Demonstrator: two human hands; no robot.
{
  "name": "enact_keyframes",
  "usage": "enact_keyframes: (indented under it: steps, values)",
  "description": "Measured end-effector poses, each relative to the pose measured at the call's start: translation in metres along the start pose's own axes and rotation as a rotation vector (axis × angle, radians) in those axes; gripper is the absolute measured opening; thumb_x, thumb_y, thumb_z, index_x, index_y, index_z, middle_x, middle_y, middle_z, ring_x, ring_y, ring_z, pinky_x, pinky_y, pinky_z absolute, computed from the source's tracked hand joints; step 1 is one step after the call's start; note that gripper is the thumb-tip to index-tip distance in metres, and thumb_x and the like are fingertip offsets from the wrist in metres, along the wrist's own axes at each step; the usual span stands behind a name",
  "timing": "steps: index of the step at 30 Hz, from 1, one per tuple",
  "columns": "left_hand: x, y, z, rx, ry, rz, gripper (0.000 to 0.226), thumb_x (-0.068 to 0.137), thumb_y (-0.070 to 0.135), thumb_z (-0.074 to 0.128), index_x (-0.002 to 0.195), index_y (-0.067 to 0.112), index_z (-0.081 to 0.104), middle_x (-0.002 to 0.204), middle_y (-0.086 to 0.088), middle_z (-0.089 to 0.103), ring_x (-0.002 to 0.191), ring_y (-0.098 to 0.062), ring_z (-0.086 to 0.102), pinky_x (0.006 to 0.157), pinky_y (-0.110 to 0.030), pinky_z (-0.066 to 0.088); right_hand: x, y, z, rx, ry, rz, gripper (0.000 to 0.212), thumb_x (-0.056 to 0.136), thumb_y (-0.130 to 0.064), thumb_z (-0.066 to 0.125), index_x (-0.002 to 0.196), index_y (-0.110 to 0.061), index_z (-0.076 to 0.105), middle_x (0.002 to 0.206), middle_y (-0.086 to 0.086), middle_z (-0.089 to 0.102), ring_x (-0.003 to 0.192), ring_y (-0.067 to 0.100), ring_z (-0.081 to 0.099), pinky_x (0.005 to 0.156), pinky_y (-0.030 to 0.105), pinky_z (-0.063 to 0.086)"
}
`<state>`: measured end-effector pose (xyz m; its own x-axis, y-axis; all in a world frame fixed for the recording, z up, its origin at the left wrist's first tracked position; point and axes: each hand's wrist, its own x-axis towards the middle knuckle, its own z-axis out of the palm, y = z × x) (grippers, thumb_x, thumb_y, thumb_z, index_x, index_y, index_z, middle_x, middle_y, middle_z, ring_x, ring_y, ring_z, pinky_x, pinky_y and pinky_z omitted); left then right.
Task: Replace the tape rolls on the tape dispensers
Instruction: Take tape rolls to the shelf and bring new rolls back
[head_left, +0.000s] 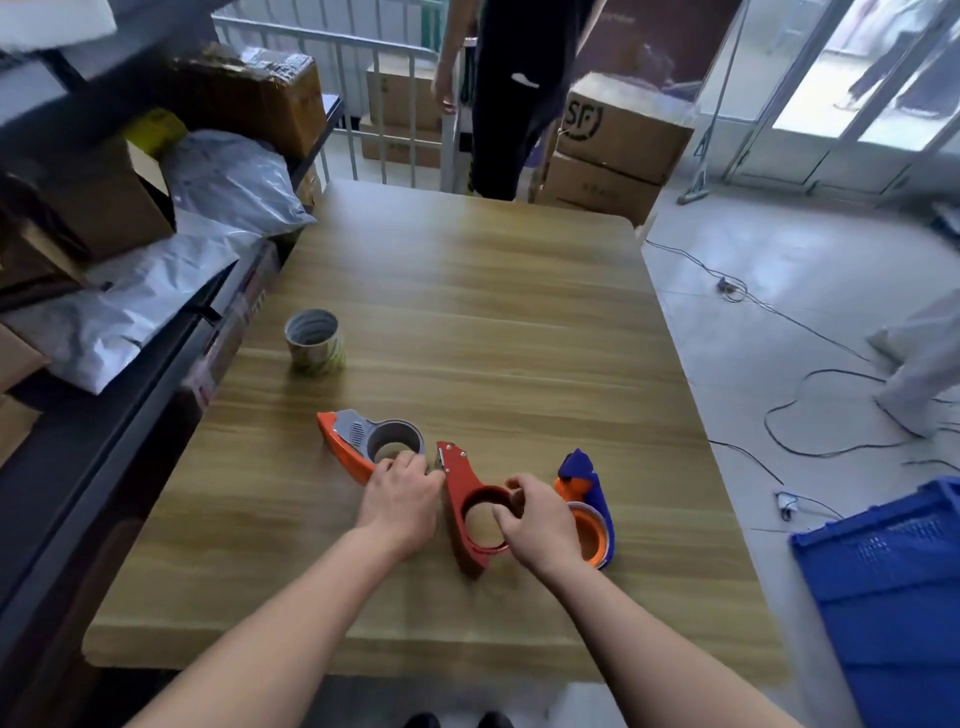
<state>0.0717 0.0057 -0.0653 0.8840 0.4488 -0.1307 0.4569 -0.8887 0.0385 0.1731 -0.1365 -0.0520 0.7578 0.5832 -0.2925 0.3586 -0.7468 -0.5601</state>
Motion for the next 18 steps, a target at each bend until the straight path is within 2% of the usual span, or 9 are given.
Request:
enact_keyframes:
  steps: [4, 7, 12, 15, 18]
  values:
    - [0.009, 0.025, -0.011, -0.028, 0.059, 0.095, 0.03, 0.087, 0.032, 0.052, 0.114, 0.02, 0.057, 0.124, -0.003, 0.054, 0.12, -0.025, 0.042, 0.099, -0.038, 0.035, -0.001, 0.032, -0.028, -0.068, 0.188, 0.094, 0.03, 0.089, -0.025, 0.061, 0.118, -0.016, 0.061, 0.114, 0.004, 0.06, 0.109, 0.022, 0.057, 0.088, 0.033, 0.048]
    - [0.012, 0.05, -0.011, -0.009, 0.06, 0.182, 0.03, 0.086, 0.027, 0.051, 0.114, 0.019, 0.058, 0.122, -0.005, 0.054, 0.119, -0.026, 0.043, 0.1, -0.039, 0.033, -0.001, 0.059, -0.04, -0.085, 0.229, 0.188, 0.027, 0.088, -0.021, 0.059, 0.114, -0.015, 0.061, 0.113, 0.008, 0.057, 0.108, 0.025, 0.054, 0.088, 0.034, 0.047]
    - [0.016, 0.091, 0.0, 0.02, 0.008, 0.316, 0.029, 0.089, 0.022, 0.051, 0.116, 0.015, 0.059, 0.126, -0.01, 0.053, 0.126, -0.028, 0.04, 0.107, -0.044, 0.031, 0.002, 0.092, -0.044, -0.068, 0.093, 0.356, 0.045, 0.088, -0.026, 0.063, 0.129, -0.013, 0.052, 0.129, 0.01, 0.056, 0.12, 0.026, 0.052, 0.098, 0.037, 0.045]
    - [0.02, 0.111, 0.01, 0.052, -0.044, 0.375, 0.032, 0.091, 0.018, 0.051, 0.122, 0.014, 0.057, 0.136, -0.011, 0.048, 0.135, -0.028, 0.032, 0.111, -0.045, 0.024, 0.005, 0.102, -0.043, 0.011, -0.022, 0.412, 0.037, 0.089, -0.022, 0.06, 0.125, -0.014, 0.054, 0.125, 0.009, 0.061, 0.113, 0.027, 0.059, 0.094, 0.038, 0.05]
    - [0.023, 0.127, 0.019, 0.067, -0.102, 0.426, 0.033, 0.091, 0.021, 0.05, 0.122, 0.013, 0.056, 0.14, -0.011, 0.043, 0.137, -0.029, 0.027, 0.112, -0.045, 0.02, 0.009, 0.111, -0.042, 0.073, -0.045, 0.391, 0.031, 0.089, -0.018, 0.058, 0.119, -0.015, 0.058, 0.12, 0.009, 0.065, 0.108, 0.028, 0.061, 0.093, 0.038, 0.05]
